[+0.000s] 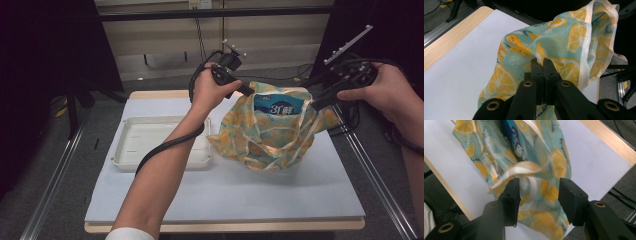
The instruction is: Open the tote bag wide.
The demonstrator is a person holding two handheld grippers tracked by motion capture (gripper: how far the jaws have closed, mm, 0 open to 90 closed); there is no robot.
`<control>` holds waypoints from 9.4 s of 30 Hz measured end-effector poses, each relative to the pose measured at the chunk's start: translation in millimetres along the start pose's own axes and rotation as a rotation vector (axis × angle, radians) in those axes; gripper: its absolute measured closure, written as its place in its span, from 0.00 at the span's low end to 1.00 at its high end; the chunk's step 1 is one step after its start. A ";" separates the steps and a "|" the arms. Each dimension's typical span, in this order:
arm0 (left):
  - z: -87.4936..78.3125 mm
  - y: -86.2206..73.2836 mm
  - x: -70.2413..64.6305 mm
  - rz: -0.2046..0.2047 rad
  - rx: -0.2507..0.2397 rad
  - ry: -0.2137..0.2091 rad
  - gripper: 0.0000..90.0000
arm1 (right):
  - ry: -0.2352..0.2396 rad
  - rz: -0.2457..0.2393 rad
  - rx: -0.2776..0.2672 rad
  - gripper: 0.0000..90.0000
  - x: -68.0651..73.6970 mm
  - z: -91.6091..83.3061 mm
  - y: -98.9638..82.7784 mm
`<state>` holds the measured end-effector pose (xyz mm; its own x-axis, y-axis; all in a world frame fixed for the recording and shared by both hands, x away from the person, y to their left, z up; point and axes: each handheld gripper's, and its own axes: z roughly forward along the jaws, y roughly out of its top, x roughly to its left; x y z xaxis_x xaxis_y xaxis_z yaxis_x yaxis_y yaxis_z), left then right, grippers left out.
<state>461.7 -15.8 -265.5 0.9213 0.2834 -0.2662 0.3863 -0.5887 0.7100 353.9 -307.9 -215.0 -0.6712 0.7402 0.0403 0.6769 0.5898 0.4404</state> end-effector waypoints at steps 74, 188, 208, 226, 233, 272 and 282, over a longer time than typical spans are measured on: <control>-20.6 -12.5 -20.6 0.053 0.036 0.007 0.98 | 0.003 0.106 -0.030 0.94 -3.4 36.3 14.4; 2.7 12.5 -8.2 0.022 0.050 0.021 0.74 | 0.041 0.166 -0.074 0.98 0.9 45.4 34.7; -14.2 16.6 -25.6 0.081 0.046 0.011 0.49 | 0.036 0.153 -0.058 0.98 1.0 49.1 30.8; -17.0 17.1 -29.4 0.082 0.053 -0.020 1.00 | 0.031 0.152 -0.055 0.98 0.7 48.1 29.9; -25.2 32.0 -27.4 0.083 -0.009 -0.002 1.00 | 0.031 0.144 -0.055 0.98 1.9 48.0 33.5; 17.8 16.7 -7.9 0.003 0.068 -0.013 1.00 | 0.002 0.092 -0.088 0.56 7.5 4.8 32.5; 17.9 16.3 -7.4 0.003 0.069 -0.008 1.00 | 0.046 0.053 -0.060 0.50 21.3 12.6 35.0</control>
<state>462.0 -41.1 -263.6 0.9225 0.2756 -0.2701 0.3858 -0.6403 0.6642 367.1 -267.5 -210.1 -0.6488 0.7536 0.1056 0.6934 0.5284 0.4898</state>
